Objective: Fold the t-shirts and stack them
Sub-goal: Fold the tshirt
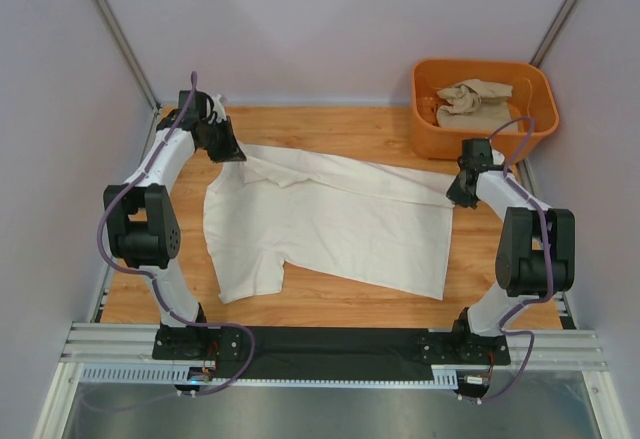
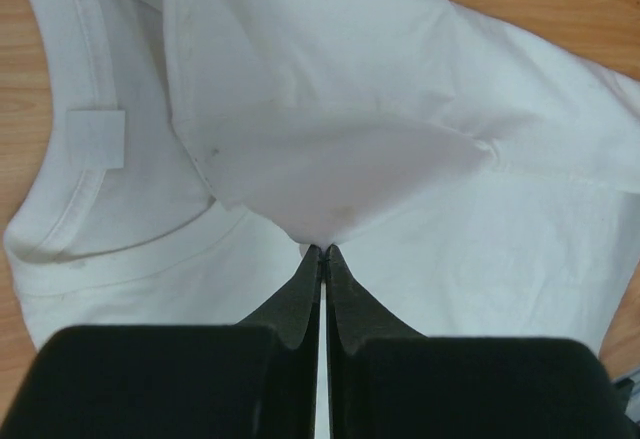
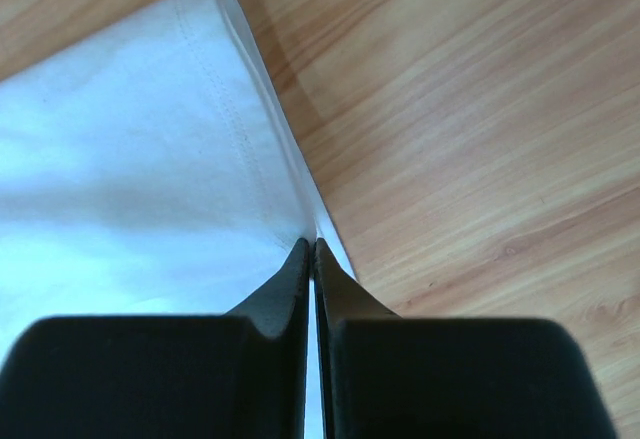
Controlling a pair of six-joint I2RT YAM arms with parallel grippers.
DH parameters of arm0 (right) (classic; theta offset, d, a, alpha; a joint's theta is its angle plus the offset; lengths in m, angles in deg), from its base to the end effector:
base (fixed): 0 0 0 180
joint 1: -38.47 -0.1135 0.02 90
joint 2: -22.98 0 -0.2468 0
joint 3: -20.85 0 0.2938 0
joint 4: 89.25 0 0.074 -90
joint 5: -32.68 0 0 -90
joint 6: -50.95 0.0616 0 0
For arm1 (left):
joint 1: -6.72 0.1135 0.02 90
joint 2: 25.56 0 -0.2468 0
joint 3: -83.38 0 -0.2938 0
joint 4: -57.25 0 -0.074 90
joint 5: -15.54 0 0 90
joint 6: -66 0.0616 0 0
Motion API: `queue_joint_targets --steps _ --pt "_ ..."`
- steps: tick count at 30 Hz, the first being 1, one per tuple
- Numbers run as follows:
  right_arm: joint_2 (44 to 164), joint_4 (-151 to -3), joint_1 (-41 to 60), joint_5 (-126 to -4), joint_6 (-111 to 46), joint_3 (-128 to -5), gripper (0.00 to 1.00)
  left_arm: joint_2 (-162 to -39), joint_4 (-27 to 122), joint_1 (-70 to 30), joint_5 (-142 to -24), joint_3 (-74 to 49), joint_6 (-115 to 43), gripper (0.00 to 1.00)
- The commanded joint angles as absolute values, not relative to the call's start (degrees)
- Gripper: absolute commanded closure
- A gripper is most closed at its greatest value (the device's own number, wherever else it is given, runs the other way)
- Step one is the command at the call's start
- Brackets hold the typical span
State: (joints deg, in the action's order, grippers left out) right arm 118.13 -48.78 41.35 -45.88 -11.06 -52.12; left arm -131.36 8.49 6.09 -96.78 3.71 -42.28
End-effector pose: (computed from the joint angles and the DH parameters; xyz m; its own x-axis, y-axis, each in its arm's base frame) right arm 0.3749 -0.0311 0.1290 -0.7175 0.4967 -0.4884 0.5402 0.8394 0.0601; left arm 0.4559 -0.0284 0.2167 -0.8432 -0.2809 -0.4584 -0.0340 0.8788 -0.4759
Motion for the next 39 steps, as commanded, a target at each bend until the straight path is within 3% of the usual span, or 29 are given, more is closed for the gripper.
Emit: queue_joint_targets --steps 1,9,11,12,13,14,15,16,17,18,21,25,30,39 --pt "116.4 -49.3 41.6 -45.5 -10.4 -50.9 1.0 -130.2 7.3 6.4 -95.6 4.5 -40.9 1.0" --pt "119.2 -50.1 41.6 -45.5 -11.5 -50.7 0.99 -131.5 6.3 6.4 -93.4 3.8 -41.6 1.0" --pt "120.0 -48.4 41.6 -45.6 -11.8 -51.8 0.81 -132.2 4.3 6.4 -92.0 4.0 -41.7 0.98" --pt "120.6 -46.6 41.6 -45.2 -11.9 -53.0 0.66 -131.9 3.5 6.4 -89.9 3.8 -42.0 0.95" --pt "120.7 -44.4 41.2 -44.0 -11.9 -54.2 0.59 -130.2 3.2 6.4 -88.3 3.0 -42.3 0.86" --pt "120.5 -41.8 40.7 -43.2 -12.1 -56.6 0.54 -128.5 3.0 6.4 -86.3 1.9 -43.7 0.63" --pt "120.0 -37.5 40.0 -42.1 -12.2 -57.4 0.44 -126.5 2.7 6.5 -83.0 -0.5 -44.2 0.49" --pt "118.2 -35.6 38.8 -40.7 -12.2 -57.8 0.41 -122.1 1.4 6.4 -81.5 -1.9 -44.6 0.3" --pt "116.9 -33.3 37.0 -40.5 -12.3 -57.8 0.4 -119.5 0.6 6.5 -78.5 -3.4 -45.5 0.29" --pt "115.2 -32.9 34.5 -40.3 -12.8 -57.6 0.35 -114.2 0.3 6.4 -77.6 -7.4 -45.9 0.28" --pt "110.0 -33.2 28.8 -39.9 -13.0 -56.0 0.34 -105.4 2.0 6.4 -78.5 -17.3 -48.0 0.29" --pt "111.7 -38.7 17.1 -47.4 -10.5 -56.3 0.32 -106.1 5.4 6.4 -86.0 -24.7 -50.9 0.54" --pt "122.7 -39.5 7.3 -51.7 -8.5 -64.5 0.33 -112.9 8.3 6.4 -89.9 -25.3 -53.5 0.56" --pt "133.5 -37.2 -7.6 -48.8 -9.7 -71.7 0.32 -116.6 4.9 6.4 -82.9 -31.9 -62.9 0.57"
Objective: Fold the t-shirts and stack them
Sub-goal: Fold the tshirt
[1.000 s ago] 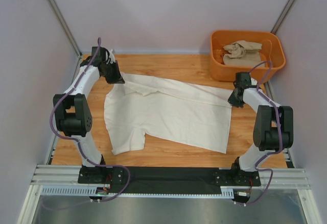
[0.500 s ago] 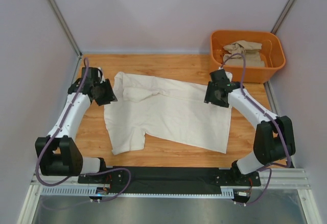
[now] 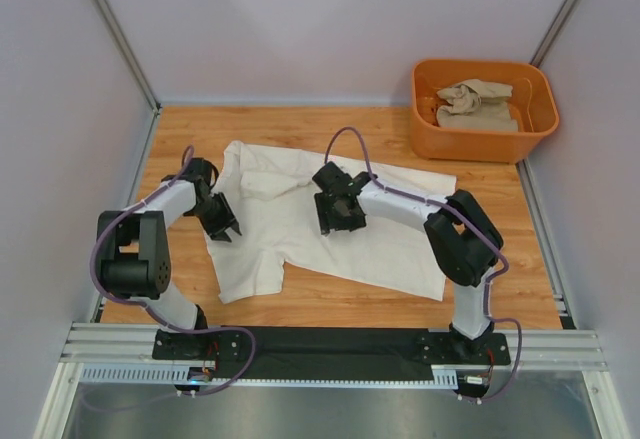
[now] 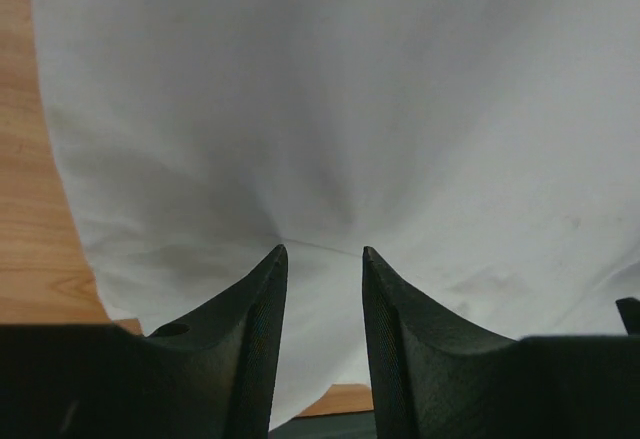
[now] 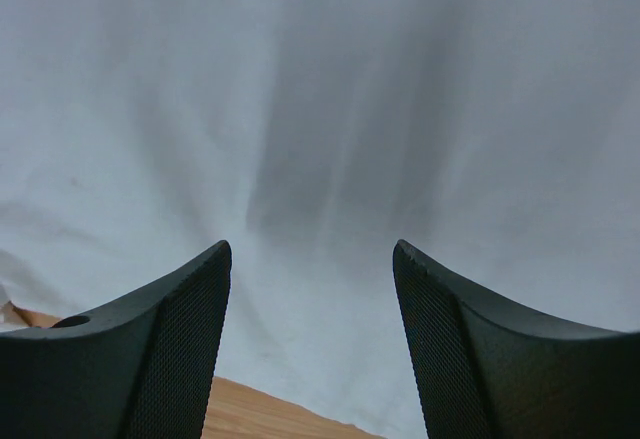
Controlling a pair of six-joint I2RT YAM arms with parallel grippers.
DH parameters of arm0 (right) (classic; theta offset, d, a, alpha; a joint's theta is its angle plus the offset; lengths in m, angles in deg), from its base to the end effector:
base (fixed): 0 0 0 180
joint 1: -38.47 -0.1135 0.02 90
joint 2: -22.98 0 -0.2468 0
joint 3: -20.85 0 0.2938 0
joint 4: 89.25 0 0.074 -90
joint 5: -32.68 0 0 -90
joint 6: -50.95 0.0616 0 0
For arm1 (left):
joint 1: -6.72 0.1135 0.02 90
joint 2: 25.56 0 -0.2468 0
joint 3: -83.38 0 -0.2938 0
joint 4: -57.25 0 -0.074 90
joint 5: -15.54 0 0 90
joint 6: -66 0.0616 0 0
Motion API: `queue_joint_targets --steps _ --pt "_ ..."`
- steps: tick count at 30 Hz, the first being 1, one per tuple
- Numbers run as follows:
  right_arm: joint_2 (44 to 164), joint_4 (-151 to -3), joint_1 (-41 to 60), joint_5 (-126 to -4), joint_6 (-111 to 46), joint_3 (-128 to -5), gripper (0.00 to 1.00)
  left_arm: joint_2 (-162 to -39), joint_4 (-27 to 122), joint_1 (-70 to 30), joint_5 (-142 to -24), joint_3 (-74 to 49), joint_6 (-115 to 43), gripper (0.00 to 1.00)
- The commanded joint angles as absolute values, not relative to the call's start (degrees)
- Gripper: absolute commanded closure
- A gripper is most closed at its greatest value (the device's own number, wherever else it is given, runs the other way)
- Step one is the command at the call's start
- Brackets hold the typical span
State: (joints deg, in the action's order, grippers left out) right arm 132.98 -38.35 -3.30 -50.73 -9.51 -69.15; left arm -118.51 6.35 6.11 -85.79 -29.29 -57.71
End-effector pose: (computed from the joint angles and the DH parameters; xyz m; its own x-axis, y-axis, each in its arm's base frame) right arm 0.3215 0.2777 0.1172 -0.9256 -0.1700 -0.3382 -0.2039 0.9767 0.0670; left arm 0.3288 -0.0156 0.1022 -0.8401 -0.5353 -0.0879 -0.4929 0.8209 -0.2883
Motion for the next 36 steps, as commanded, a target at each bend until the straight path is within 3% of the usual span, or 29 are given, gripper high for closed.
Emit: queue_joint_targets --steps 1,11,18,21,23,25,28,32,36 --pt "133.5 -37.4 -8.5 -48.5 -9.8 -71.4 0.32 -115.9 4.9 7.7 -82.5 -33.4 -64.7 0.57" --pt "128.9 -40.2 -16.8 -45.8 -8.6 -59.3 0.32 -101.1 1.2 15.9 -84.7 -52.6 -71.1 0.6" --pt "120.6 -40.6 -21.4 -48.4 -5.6 -50.3 0.32 -84.5 -9.5 15.8 -81.9 -45.5 -73.0 0.57" --pt "115.8 -39.0 -18.1 -48.3 -6.4 -52.5 0.32 -86.7 -7.6 15.8 -80.0 -37.9 -65.5 0.49" --pt "114.3 -38.4 -15.0 -49.5 -7.1 -55.1 0.3 -89.3 -2.2 15.8 -85.7 -34.1 -60.1 0.47" --pt "113.9 -37.6 -9.3 -52.6 -8.4 -57.0 0.3 -92.9 7.3 15.8 -91.2 -31.6 -56.4 0.32" --pt "114.8 -36.9 -2.1 -55.0 -11.2 -60.1 0.3 -103.2 12.7 15.8 -98.2 -23.6 -52.7 0.21" --pt "116.7 -36.7 3.9 -56.5 -13.8 -62.4 0.31 -122.6 5.4 15.8 -97.4 -6.4 -48.5 0.2" --pt "117.2 -38.4 9.3 -60.8 -13.1 -59.9 0.31 -130.8 2.9 15.6 -95.7 0.0 -46.9 0.24"
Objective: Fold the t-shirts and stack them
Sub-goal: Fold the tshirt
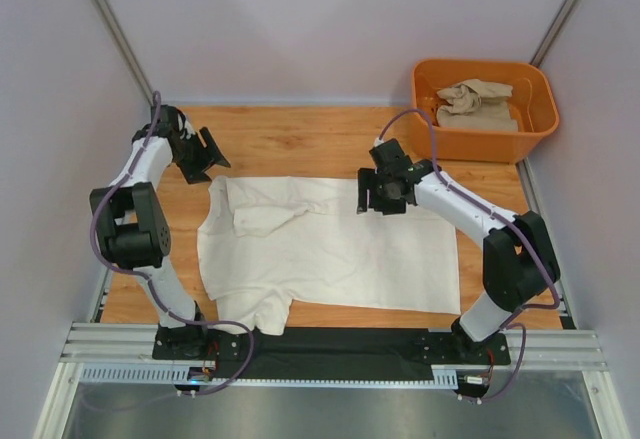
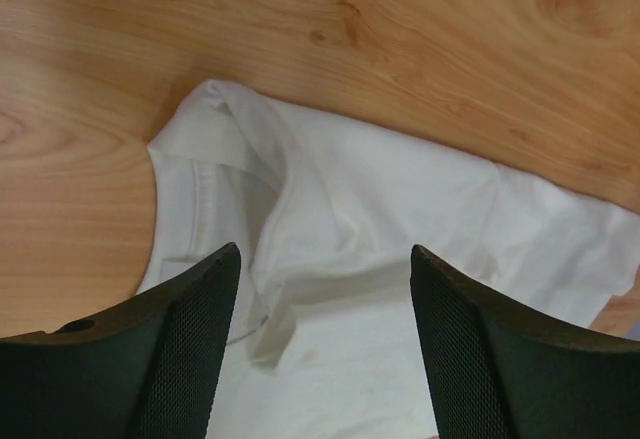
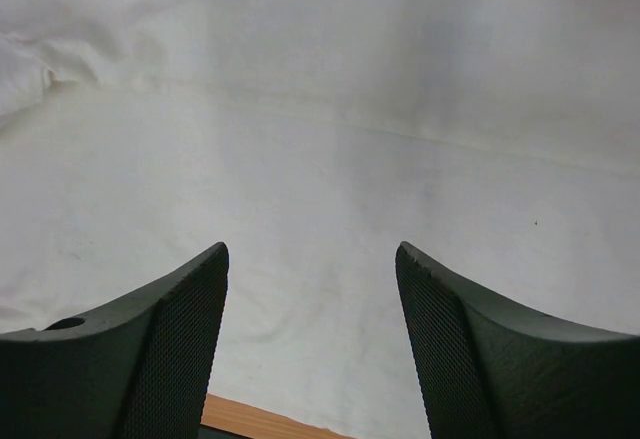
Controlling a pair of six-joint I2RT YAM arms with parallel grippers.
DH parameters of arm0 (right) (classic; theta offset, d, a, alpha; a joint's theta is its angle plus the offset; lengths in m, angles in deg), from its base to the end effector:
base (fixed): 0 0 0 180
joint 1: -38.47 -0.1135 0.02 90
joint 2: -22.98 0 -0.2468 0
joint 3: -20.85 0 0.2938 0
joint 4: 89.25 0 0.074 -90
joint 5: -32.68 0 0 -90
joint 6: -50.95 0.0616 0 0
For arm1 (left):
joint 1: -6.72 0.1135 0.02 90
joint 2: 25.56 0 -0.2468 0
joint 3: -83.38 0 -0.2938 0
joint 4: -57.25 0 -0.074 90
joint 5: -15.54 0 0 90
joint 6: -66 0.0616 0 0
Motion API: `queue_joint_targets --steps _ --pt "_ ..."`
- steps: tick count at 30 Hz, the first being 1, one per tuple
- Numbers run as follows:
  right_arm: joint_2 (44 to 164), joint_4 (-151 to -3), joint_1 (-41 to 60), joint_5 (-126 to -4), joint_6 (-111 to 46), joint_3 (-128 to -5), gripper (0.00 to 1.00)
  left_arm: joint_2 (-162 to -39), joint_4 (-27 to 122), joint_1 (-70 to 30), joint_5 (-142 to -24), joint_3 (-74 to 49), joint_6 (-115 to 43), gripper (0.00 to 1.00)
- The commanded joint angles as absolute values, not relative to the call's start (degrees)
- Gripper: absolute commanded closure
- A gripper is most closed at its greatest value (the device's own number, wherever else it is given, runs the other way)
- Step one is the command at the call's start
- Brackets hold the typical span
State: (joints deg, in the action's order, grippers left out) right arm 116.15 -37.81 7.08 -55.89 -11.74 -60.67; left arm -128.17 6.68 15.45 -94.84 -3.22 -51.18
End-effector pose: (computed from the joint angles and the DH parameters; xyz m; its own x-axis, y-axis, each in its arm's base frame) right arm 0.3275 0.1981 0.1797 -0.9108 -0.0185 -0.4124 -0.1048 0.9766 0.1879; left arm 0.4285 0.0441 0.1935 -0.7739 -0.5521 -0.3103 -0.3626 0.7880 -0.4976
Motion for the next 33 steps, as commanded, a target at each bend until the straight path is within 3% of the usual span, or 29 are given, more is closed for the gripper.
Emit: queue_joint_targets --steps 1,7,10,21,24,33 --pt "117.2 -39.1 10.0 -61.4 -12.8 -59.2 0.31 -131.3 3.6 15.6 -95.9 0.0 -47.1 0.25" --pt "115.9 -43.4 11.4 -66.3 -10.3 -52.9 0.36 -133.0 11.1 15.6 -100.2 -3.2 -49.7 0.46" --pt "115.9 -44.7 11.3 -67.5 -8.8 -50.7 0.43 -133.1 13.5 15.4 -100.0 -4.8 -51.3 0.46" --pt "117.0 -45.6 11.3 -68.0 -8.5 -50.7 0.49 -138.3 8.8 14.7 -94.8 -1.5 -54.9 0.46" --pt "117.4 -46.1 11.5 -68.7 -8.2 -50.4 0.55 -139.6 9.3 14.6 -95.1 -1.3 -56.1 0.5" --pt "117.6 -46.8 11.4 -69.5 -7.9 -48.4 0.73 -141.2 10.3 14.6 -94.9 0.8 -57.0 0.5"
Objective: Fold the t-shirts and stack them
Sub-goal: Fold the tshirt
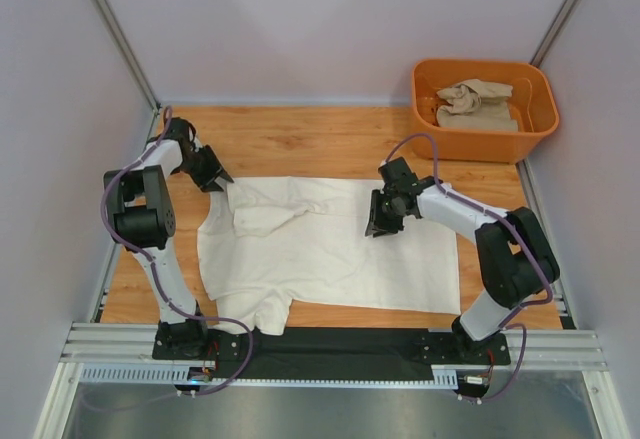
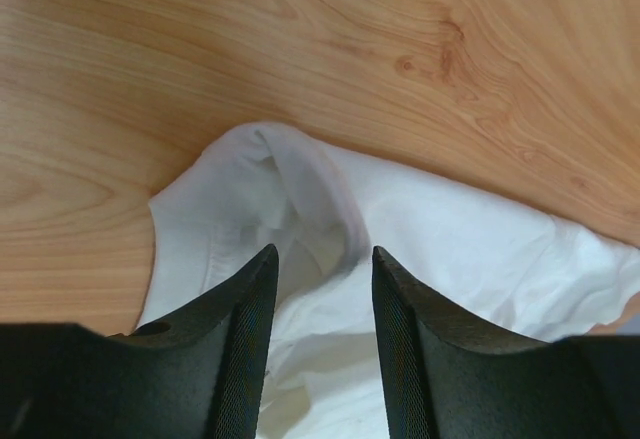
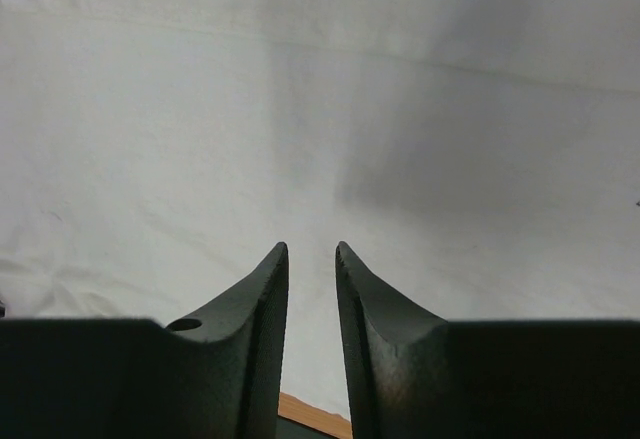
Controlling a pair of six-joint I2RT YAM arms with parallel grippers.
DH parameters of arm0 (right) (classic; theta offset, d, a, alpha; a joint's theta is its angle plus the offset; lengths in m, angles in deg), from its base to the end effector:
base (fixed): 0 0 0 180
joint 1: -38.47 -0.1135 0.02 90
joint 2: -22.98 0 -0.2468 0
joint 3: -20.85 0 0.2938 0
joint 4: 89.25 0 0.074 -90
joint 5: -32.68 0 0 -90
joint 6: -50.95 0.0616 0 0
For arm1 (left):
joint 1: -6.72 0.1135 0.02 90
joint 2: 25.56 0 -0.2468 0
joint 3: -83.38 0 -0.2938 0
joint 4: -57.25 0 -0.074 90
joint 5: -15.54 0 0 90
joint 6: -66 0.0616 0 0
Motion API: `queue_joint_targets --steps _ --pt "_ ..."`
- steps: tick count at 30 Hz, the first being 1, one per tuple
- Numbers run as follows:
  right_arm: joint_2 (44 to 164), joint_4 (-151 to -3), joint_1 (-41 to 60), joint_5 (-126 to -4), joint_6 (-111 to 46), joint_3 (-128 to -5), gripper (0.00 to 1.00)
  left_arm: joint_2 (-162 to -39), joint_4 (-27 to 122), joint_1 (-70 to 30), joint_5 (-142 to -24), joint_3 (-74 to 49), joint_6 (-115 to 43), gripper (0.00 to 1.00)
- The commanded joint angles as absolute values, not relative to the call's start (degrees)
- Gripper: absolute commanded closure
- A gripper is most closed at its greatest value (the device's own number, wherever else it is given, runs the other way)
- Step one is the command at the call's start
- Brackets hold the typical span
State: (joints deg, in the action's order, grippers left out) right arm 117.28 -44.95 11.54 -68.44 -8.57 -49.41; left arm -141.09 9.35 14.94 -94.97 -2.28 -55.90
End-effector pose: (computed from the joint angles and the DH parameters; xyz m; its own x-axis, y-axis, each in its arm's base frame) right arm 0.3124 0.1720 0.1150 -0.9717 0.0646 -0.2272 -0.0174 0.9396 0.3417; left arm 0.4458 0.0426 0.1070 -0.7795 -0.6127 -0.1300 -0.4972 0.7316 -0.4665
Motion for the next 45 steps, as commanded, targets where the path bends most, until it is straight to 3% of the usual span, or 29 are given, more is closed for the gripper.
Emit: queue_joint_targets --steps 1,4,7,13,45 --pt "117.8 -46.9 11.4 -69.7 -7.9 -48.3 0.74 -141.4 10.6 14.6 -95.0 1.0 -57.3 0.51" --pt "118.3 -46.9 11.4 -69.5 -8.0 -48.0 0.76 -142.2 11.0 14.7 -95.3 1.8 -57.6 0.55" --pt "118.9 -46.7 11.4 -69.2 -8.3 -48.0 0.77 -143.4 10.7 14.6 -95.6 3.0 -57.6 0.66" --pt "120.5 -46.3 11.4 -68.0 -8.0 -47.9 0.78 -142.9 10.7 14.7 -96.3 3.9 -57.8 1.0" --pt "124.8 -45.6 11.5 -65.3 -6.1 -48.3 0.83 -141.0 23.1 20.7 -104.4 0.9 -63.8 1.0"
